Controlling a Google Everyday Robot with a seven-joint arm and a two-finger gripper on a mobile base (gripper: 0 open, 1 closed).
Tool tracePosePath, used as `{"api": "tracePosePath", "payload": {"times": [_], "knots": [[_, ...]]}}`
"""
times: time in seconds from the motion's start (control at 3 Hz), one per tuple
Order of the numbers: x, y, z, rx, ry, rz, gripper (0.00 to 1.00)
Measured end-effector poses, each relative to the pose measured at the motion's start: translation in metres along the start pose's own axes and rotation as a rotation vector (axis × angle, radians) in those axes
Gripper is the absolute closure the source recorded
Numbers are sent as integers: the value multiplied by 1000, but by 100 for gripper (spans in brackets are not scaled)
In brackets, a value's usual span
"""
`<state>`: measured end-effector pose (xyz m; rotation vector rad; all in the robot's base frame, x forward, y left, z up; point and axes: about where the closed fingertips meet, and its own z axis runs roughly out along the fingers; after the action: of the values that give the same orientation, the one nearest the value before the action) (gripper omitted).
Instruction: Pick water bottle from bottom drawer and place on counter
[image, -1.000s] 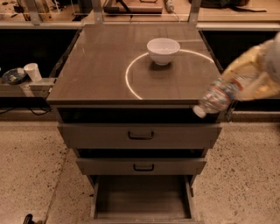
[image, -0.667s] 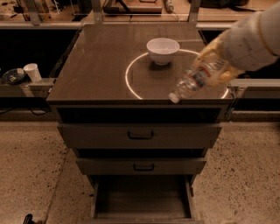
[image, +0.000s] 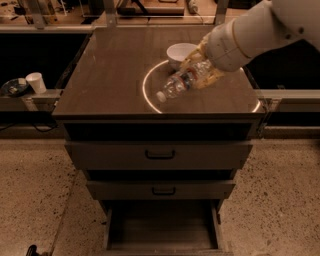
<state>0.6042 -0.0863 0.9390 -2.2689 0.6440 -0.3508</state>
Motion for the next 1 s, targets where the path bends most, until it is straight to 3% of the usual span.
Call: {"api": "tracePosePath", "payload": {"times": [0.67, 1.0], "knots": [[12, -4, 28, 9, -61, 143, 100], [17, 5, 40, -43, -91, 230, 100]]}}
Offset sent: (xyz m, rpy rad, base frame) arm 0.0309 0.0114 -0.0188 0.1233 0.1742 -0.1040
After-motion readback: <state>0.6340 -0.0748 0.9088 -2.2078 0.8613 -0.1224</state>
